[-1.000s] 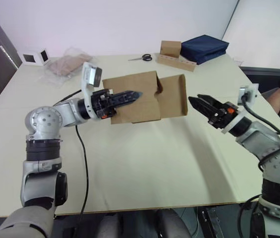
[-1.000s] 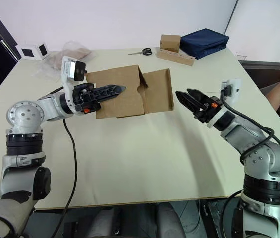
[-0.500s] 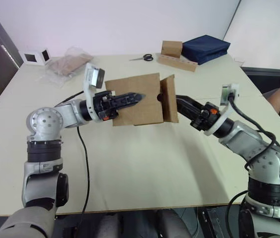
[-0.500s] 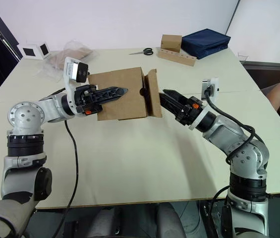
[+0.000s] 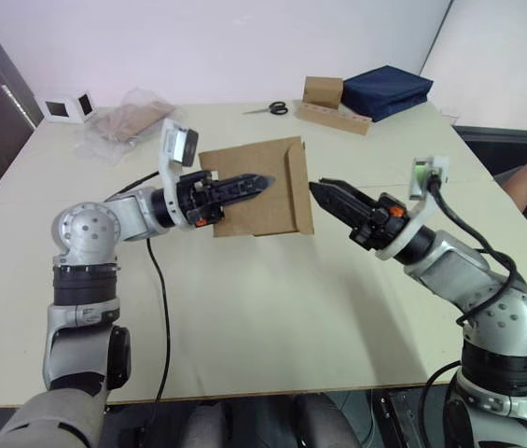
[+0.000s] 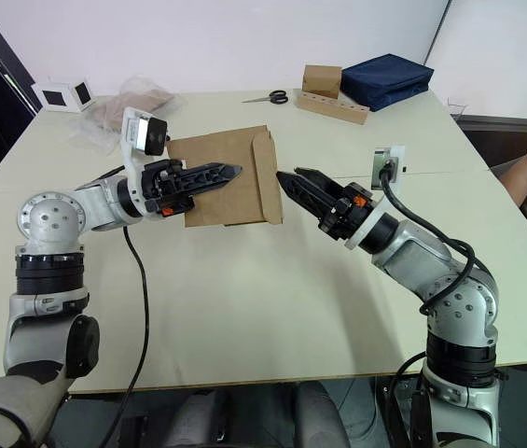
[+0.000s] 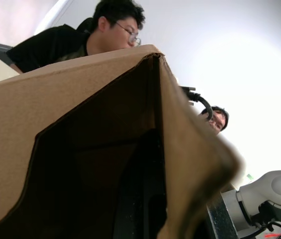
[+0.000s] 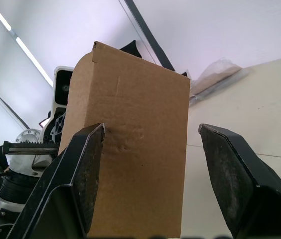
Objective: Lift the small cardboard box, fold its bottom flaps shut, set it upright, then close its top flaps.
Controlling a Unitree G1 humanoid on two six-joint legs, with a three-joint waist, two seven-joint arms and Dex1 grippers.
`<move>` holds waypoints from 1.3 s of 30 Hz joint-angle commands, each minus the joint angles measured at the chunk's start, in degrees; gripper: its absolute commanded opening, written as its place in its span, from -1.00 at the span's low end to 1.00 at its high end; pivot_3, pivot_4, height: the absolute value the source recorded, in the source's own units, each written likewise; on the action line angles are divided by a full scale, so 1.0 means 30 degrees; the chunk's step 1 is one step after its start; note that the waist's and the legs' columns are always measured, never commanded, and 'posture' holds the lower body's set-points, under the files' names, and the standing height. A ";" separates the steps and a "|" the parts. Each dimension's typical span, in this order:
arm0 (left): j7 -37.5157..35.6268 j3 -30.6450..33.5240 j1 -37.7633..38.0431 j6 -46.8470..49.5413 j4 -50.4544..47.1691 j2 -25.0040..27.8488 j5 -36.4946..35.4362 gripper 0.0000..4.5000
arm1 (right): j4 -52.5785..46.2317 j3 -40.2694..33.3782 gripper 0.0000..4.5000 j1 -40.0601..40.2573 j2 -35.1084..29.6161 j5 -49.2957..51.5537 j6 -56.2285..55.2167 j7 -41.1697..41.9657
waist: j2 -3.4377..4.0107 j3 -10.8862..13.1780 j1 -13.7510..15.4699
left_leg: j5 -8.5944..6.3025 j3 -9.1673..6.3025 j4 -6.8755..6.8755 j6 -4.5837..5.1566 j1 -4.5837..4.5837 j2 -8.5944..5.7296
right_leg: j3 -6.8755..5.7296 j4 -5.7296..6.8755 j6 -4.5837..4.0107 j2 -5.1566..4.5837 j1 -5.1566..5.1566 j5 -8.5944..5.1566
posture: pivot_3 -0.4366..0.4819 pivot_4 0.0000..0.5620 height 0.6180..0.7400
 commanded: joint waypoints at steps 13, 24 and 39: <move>0.0100 0.0268 -0.0395 -0.0751 -0.0135 -0.0001 -0.0185 -1.00 | -0.1587 0.0726 0.39 0.0694 -0.0695 0.2474 -0.0062 -0.0444 | 0.0000 0.0000 -0.0005 | -0.0001 0.0001 -0.0001 0.0001 0.0000 0.0000 | 0.0000 -0.0001 0.0000 0.0001 0.0000 0.0000 | -0.05 -0.47 1.00; 0.0181 0.0328 -0.0151 -0.0813 -0.0315 0.0133 -0.0258 -1.00 | -0.0926 -0.0154 0.39 0.0777 -0.0992 0.3728 -0.0553 -0.1243 | 0.0000 0.0000 0.0001 | -0.0001 0.0001 -0.0001 0.0001 0.0000 0.0000 | 0.0001 -0.0002 0.0000 0.0001 0.0000 -0.0001 | -0.05 -0.47 1.00; 0.0225 0.0141 0.0061 -0.1186 -0.0244 0.0060 0.0044 -1.00 | -0.0753 -0.0077 0.39 0.1060 -0.0740 0.6075 -0.1364 -0.2589 | 0.0000 0.0000 0.0000 | -0.0001 0.0001 -0.0002 0.0002 -0.0001 0.0000 | 0.0001 -0.0004 0.0001 0.0001 0.0001 -0.0001 | -0.05 -0.47 1.00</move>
